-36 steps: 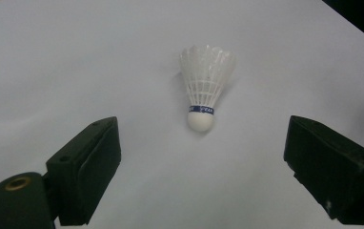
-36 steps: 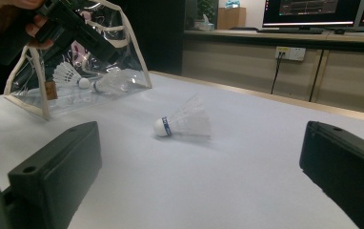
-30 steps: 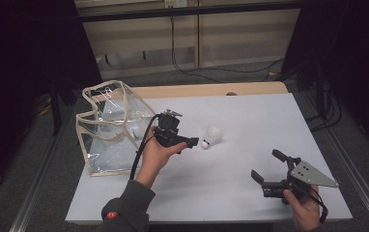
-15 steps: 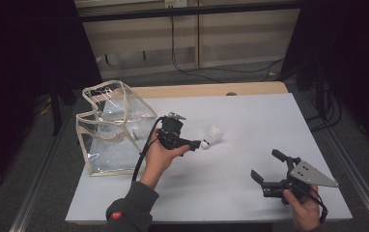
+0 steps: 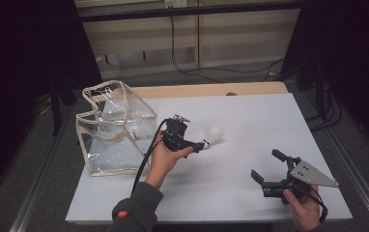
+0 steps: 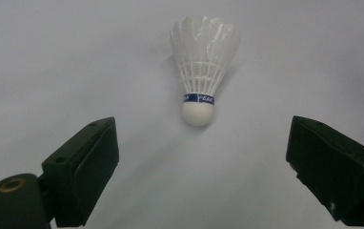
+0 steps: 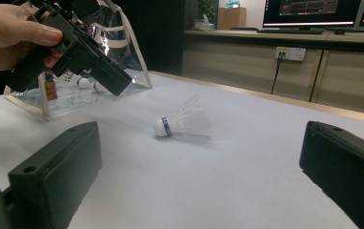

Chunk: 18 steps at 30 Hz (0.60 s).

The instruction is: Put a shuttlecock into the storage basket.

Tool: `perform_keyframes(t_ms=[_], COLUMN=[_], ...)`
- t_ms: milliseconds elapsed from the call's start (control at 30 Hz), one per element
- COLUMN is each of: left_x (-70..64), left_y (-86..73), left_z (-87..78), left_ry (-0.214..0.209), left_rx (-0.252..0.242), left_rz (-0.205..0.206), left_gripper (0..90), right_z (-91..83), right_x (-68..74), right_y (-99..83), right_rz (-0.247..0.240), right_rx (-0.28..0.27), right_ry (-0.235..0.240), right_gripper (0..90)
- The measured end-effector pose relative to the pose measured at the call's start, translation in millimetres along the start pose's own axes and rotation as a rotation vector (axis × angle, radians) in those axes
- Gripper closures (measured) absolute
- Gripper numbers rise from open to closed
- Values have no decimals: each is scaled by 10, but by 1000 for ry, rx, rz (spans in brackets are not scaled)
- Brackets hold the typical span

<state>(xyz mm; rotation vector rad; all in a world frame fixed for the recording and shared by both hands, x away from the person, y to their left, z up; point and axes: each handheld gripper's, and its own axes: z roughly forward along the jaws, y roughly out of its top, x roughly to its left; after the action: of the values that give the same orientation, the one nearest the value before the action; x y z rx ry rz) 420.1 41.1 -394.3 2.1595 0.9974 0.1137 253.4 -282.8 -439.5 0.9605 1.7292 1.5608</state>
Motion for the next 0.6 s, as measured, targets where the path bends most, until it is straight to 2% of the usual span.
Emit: perform_keyframes(t_ms=[267,433,600], left_x=[-11,-11,-14], left_y=[-7,-10,-15], left_z=[62,97,137], left_ry=[3,2,7], left_rx=[5,-2,6], left_rz=[15,7,15], left_gripper=[102,98,99], right_z=[2,2,3], right_x=[4,1,3], right_y=[0,-1,-3], right_rz=[1,1,0], right_rx=[2,1,4], right_ry=[2,0,2], right_gripper=[4,4,4])
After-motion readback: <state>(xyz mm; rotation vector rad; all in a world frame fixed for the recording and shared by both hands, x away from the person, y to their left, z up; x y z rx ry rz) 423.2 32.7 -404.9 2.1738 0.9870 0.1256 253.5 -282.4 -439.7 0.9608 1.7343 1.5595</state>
